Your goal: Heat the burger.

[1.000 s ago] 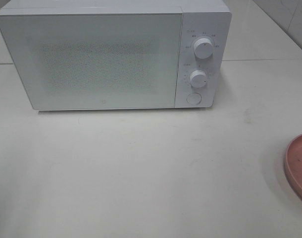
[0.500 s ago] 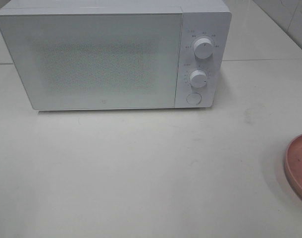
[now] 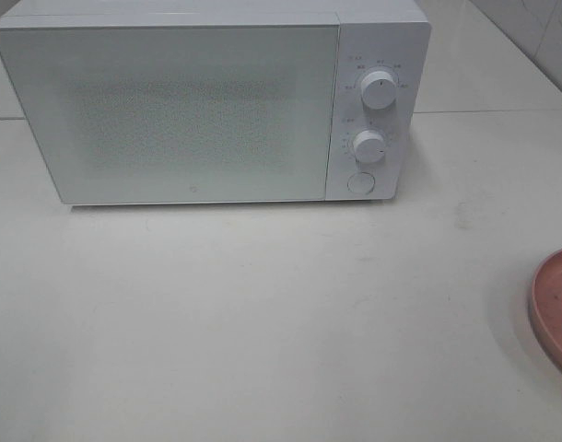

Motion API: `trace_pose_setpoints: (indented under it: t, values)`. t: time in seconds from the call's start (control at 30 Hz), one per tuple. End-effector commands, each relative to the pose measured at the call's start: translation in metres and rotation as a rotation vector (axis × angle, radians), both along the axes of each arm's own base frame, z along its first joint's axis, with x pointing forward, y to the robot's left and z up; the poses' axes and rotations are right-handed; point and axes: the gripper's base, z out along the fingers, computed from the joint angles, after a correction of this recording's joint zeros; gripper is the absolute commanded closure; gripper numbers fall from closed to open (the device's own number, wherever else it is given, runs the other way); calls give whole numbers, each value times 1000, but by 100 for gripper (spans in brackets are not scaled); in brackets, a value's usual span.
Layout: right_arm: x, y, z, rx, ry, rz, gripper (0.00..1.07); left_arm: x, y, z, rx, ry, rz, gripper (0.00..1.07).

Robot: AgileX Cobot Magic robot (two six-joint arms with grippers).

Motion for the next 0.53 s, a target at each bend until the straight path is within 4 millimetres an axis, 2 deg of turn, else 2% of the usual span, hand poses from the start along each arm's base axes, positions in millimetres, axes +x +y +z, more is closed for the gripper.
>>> trace_pose_setpoints:
  t: [0.03,0.53]
  values:
    - [-2,-1,0,-7,-16,-9,31,-3,0,1,-7,-36,7,6]
    - [-2,-1,0,-7,-16,-9,31,-3,0,1,-7,-36,7,6]
